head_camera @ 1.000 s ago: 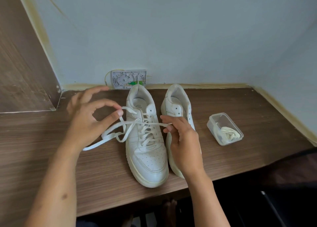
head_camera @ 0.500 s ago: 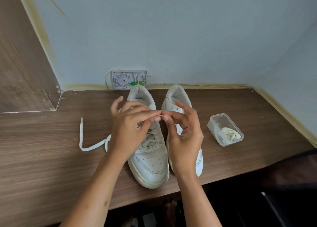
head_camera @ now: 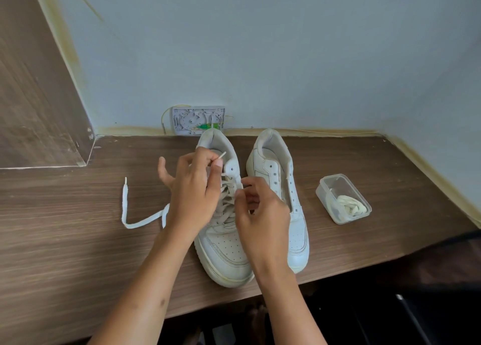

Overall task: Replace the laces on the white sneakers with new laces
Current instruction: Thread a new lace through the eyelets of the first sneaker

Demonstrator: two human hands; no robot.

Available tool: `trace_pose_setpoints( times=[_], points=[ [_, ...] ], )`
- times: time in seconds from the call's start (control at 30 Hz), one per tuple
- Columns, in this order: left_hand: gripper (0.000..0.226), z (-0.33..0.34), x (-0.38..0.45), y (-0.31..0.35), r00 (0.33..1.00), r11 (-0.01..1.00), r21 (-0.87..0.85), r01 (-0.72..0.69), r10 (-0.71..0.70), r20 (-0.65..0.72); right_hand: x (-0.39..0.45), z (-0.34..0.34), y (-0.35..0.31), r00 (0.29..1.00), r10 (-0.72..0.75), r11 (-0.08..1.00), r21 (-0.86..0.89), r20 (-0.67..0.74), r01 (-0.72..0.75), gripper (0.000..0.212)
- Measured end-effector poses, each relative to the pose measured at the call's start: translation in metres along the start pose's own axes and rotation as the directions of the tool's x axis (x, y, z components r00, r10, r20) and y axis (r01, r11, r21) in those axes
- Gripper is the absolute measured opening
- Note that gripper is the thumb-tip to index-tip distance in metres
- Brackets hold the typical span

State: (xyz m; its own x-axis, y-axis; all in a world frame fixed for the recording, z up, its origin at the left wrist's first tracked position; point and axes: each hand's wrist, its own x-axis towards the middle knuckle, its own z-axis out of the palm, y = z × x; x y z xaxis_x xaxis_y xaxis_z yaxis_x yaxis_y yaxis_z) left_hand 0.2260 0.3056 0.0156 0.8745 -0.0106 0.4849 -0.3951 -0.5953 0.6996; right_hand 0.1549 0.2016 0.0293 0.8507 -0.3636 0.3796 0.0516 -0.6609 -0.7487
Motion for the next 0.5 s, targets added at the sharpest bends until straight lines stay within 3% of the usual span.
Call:
trace_pose_setpoints(
  times=[0.17,0.37,0.5],
  points=[
    [0.019,0.0,0.001,-0.001,1.0,0.981,-0.196,-0.005,0.01,0.023,0.002,-0.007,0.0,0.998,0.053,0.996,0.074,0.017,-0.054,0.018],
    [0.021,-0.003,-0.005,0.01,0.997,0.962,-0.264,-0.065,0.075,0.028,0.004,-0.005,-0.002,1.0,0.006,1.0,-0.01,-0.008,-0.006,0.037],
    [0.02,-0.006,-0.005,0.012,0.994,0.95,-0.302,-0.084,0.1,0.041,0.009,0.001,0.0,0.999,0.01,0.997,-0.082,-0.044,-0.013,0.035]
  ],
)
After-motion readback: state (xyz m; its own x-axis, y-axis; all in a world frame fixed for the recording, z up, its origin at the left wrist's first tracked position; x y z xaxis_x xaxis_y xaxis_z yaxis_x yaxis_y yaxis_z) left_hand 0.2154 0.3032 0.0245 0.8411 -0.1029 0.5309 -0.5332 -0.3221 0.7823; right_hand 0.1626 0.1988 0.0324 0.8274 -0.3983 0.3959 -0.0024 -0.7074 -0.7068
